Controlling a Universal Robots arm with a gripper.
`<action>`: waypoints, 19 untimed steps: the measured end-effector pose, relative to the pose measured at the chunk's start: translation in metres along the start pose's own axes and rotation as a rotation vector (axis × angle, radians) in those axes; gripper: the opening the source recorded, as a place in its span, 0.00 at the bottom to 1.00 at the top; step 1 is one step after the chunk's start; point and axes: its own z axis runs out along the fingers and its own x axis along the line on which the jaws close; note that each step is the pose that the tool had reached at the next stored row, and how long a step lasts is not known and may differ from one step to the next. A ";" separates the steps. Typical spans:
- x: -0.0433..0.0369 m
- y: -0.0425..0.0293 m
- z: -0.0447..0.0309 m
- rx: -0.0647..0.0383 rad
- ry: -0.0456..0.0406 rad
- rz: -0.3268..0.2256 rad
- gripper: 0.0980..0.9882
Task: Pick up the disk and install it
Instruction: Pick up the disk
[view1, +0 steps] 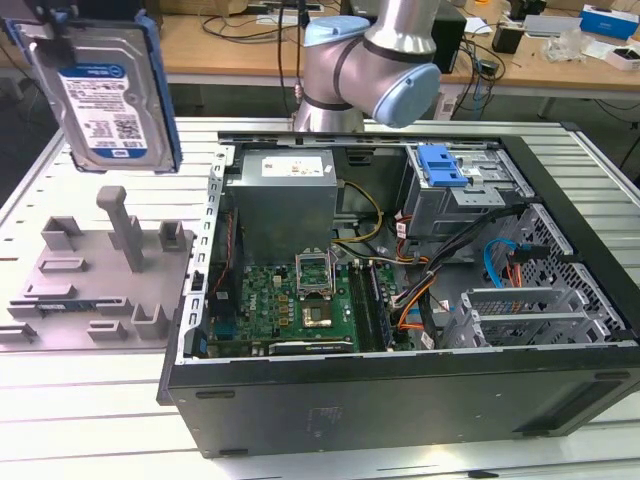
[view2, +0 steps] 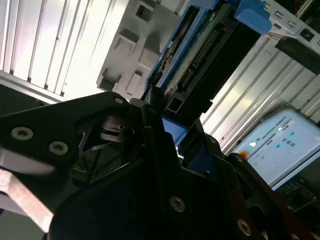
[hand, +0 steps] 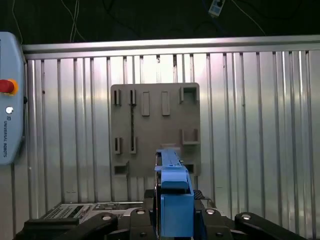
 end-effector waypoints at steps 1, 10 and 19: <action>0.0032 -0.0105 -0.0002 0.000 0.0000 0.000 0.30; 0.0210 -0.0673 -0.0014 0.000 -0.0001 0.000 0.30; 0.0397 -0.1231 -0.0026 -0.001 0.0000 0.000 0.30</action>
